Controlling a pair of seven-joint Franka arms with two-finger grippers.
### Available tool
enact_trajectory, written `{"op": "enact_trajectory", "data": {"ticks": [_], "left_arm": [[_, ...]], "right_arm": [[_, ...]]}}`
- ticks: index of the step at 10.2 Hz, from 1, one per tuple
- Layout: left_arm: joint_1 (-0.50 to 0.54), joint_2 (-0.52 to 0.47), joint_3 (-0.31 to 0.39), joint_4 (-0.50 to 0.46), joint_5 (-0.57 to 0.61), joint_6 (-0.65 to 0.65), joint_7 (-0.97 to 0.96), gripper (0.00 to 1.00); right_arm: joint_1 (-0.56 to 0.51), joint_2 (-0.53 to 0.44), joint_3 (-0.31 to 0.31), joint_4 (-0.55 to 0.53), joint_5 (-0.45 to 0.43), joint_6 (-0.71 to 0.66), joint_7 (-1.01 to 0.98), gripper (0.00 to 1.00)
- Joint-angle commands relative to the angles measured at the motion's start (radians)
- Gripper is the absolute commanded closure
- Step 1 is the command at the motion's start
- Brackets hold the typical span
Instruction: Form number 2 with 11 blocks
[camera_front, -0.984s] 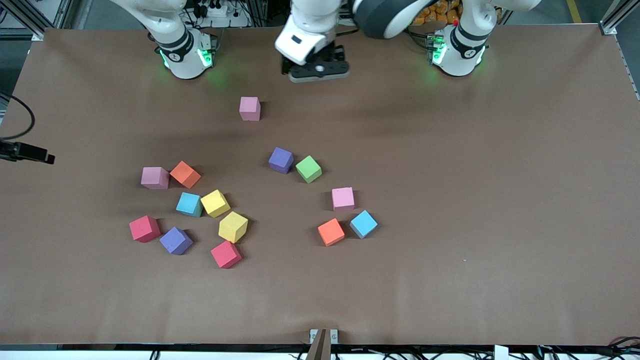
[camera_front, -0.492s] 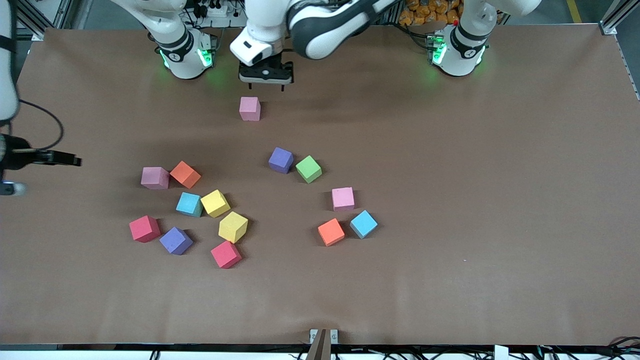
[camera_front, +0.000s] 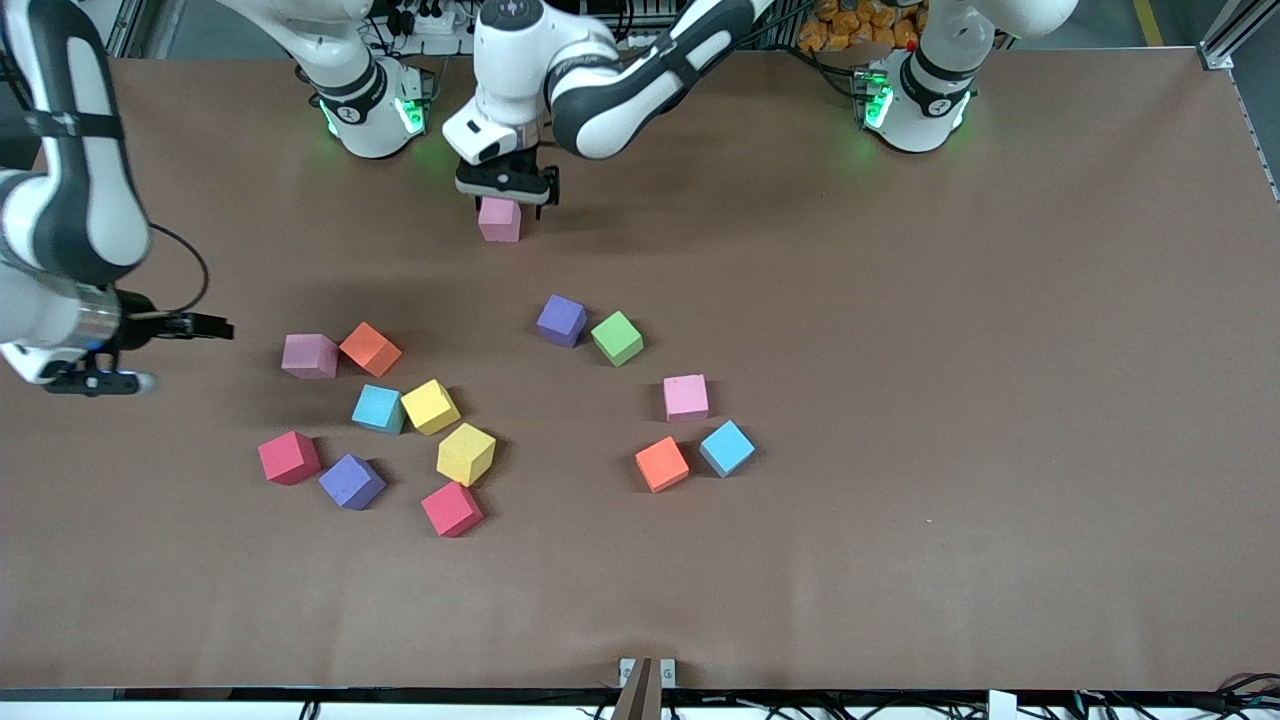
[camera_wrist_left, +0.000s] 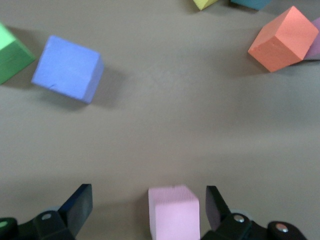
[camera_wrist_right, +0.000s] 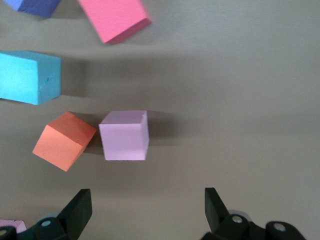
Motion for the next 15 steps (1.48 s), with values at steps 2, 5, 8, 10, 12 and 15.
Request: {"op": "enact_trajectory", "data": {"ticks": [2,5,8,10,12,15], "left_arm": [[-0.088,0.105,0.067,0.086,0.020,0.081,-0.038,0.00],[-0.157,0.122,0.101,0.085,0.020,0.080,-0.175,0.00],[-0.168,0.139,0.103,0.088,0.020,0.080,-0.221,0.00],[-0.199,0.174,0.138,0.117,0.018,0.081,-0.232,0.00],[-0.207,0.194,0.149,0.128,0.018,0.083,-0.232,0.00],[-0.222,0.211,0.153,0.148,0.018,0.083,-0.235,0.00]], "right_arm": [[0.090,0.045,-0.002,0.023,0.006,0.098,0.015,0.00],[0.163,0.157,-0.002,0.146,0.006,0.113,0.180,0.00],[0.200,0.235,-0.002,0.189,0.007,0.188,0.308,0.00],[0.225,0.258,-0.002,0.251,0.007,0.184,0.363,0.00],[0.217,0.284,-0.002,0.287,0.009,0.190,0.388,0.00],[0.191,0.317,-0.002,0.285,0.009,0.198,0.386,0.00]]}}
